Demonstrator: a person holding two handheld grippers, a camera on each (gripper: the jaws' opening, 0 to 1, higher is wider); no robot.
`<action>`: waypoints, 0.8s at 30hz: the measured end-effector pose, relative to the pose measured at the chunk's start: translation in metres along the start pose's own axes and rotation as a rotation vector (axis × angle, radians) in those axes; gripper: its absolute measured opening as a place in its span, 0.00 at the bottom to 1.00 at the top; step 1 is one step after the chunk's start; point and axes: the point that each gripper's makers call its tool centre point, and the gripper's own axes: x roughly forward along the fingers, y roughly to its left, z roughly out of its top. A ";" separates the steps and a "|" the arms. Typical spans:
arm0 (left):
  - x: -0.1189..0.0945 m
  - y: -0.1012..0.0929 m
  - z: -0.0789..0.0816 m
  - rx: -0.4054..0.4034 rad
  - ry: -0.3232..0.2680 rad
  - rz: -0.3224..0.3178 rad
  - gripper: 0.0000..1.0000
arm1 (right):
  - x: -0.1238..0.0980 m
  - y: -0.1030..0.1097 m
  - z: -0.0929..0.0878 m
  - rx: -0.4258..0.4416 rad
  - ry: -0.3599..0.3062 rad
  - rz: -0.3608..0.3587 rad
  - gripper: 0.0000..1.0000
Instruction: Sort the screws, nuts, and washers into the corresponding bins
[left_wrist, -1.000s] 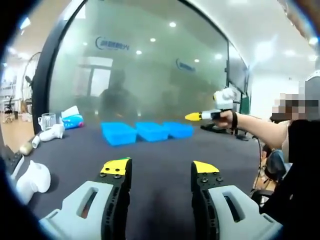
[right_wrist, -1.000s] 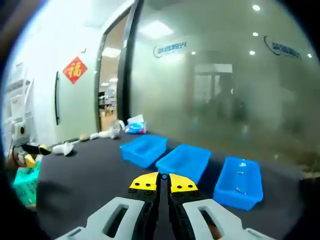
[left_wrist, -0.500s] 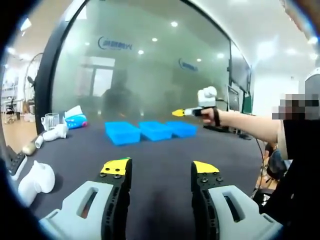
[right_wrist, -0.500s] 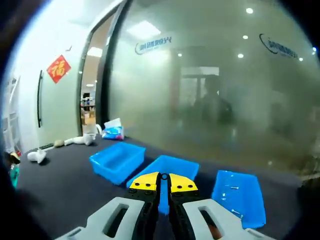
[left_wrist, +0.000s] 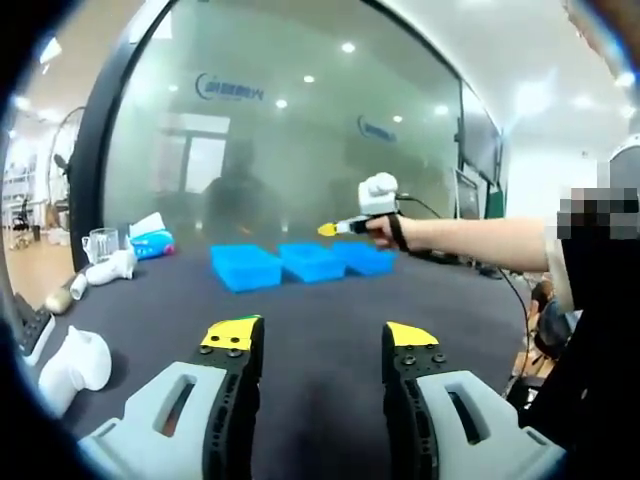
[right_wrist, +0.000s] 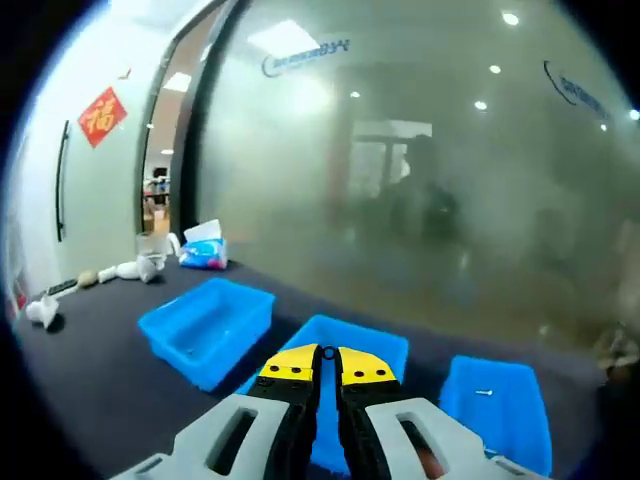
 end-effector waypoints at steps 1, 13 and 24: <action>-0.001 0.000 0.000 0.008 0.004 0.002 0.46 | 0.001 -0.001 -0.001 -0.003 -0.001 0.001 0.04; -0.002 -0.001 0.002 0.011 0.004 0.000 0.46 | -0.015 0.019 0.005 -0.047 -0.053 0.073 0.17; -0.005 0.002 0.002 0.037 0.005 0.019 0.47 | -0.112 0.046 -0.019 -0.026 -0.049 0.226 0.25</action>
